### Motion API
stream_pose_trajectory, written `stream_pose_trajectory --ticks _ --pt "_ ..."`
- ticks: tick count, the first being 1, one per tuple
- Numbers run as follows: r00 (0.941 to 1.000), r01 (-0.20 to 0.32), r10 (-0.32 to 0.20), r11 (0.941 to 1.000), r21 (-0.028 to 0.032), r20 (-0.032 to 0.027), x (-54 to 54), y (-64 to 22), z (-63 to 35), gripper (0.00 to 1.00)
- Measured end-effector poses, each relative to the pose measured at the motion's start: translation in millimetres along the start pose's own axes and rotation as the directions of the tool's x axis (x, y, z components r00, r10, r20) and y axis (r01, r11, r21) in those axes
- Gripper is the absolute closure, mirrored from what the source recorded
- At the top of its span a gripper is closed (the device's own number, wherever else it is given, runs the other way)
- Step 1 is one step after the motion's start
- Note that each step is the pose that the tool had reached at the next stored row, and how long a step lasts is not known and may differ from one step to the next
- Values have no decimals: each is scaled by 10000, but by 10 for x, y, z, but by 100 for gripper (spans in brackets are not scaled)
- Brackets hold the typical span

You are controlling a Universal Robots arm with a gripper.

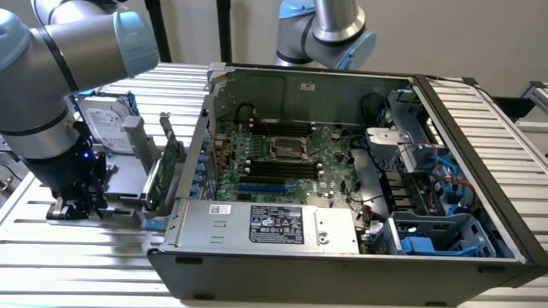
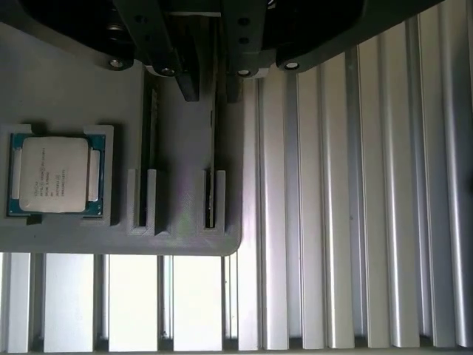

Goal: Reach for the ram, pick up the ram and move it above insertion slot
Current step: 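Pick up the ram and move it above insertion slot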

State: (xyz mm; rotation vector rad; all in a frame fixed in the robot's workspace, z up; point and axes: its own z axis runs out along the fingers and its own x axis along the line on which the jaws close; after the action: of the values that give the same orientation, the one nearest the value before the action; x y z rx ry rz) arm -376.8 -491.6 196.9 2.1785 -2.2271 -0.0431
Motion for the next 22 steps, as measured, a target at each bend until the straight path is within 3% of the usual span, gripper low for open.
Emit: stream_pose_trajectory --ticks 1,3,5,15,22 --pt "10000 0 0 10000 0 1 0 0 1 72" --pt "10000 0 0 10000 0 0 0 0 1 84" --pt "10000 0 0 10000 0 1 0 0 1 87" --pt "10000 0 0 10000 5 5 0 -1 1 87" --pt "10000 -1 1 10000 1 1 0 3 -80 87"
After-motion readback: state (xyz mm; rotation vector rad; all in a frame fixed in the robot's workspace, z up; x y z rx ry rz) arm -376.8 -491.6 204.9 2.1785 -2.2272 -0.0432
